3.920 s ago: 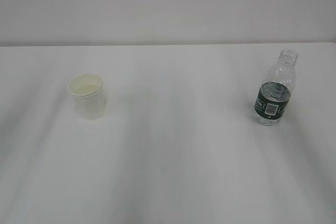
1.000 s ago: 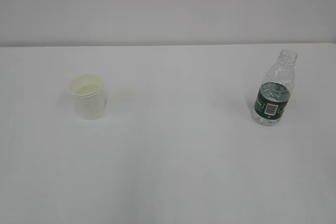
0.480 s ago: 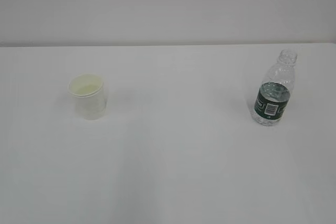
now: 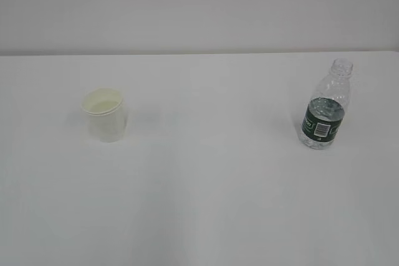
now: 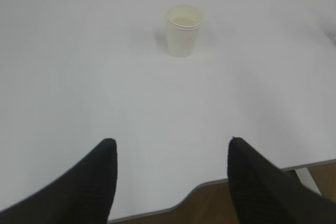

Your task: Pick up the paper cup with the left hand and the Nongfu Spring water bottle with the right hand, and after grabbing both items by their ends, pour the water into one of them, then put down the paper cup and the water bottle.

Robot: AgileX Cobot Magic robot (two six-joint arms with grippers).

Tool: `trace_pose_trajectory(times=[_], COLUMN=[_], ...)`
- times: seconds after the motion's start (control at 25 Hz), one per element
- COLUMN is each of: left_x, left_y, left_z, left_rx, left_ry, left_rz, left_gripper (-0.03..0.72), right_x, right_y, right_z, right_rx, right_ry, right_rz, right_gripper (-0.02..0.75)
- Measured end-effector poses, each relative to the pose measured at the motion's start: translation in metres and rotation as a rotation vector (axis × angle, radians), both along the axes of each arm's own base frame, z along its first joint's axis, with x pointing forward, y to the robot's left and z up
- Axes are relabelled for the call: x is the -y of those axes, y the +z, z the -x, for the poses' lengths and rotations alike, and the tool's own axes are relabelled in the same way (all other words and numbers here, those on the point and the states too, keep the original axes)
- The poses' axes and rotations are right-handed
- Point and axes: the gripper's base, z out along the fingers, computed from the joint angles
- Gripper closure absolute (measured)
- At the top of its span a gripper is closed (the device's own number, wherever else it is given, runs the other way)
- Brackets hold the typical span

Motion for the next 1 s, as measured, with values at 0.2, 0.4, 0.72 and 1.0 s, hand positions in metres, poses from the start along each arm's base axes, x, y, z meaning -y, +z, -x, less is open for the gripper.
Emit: trace_pose_trajectory(times=[0.2, 0.4, 0.72, 1.0], left_x=[0.001, -0.001, -0.006, -0.006], left_y=[-0.010, -0.014, -0.017, -0.018], left_z=[-0.006, -0.008, -0.011, -0.013], left_rx=[-0.035, -0.038, -0.030, -0.023], left_ry=[0.000, 0.018, 0.059, 0.059], left_rz=[-0.005, -0.027, -0.080, -0.079], left_gripper=[0.218, 0.219, 0.226, 0.229], right_x=[-0.001, -0.001, 0.000, 0.000], right_y=[-0.017, -0.021, -0.023, -0.024], right_z=[-0.008, -0.013, -0.020, -0.022], right_rx=[-0.067, -0.058, -0.008, 0.004], right_ry=[-0.001, -0.004, -0.013, -0.012], right_rz=[0.012, 0.019, 0.039, 0.039], right_gripper=[0.147, 0.147, 0.147, 0.148])
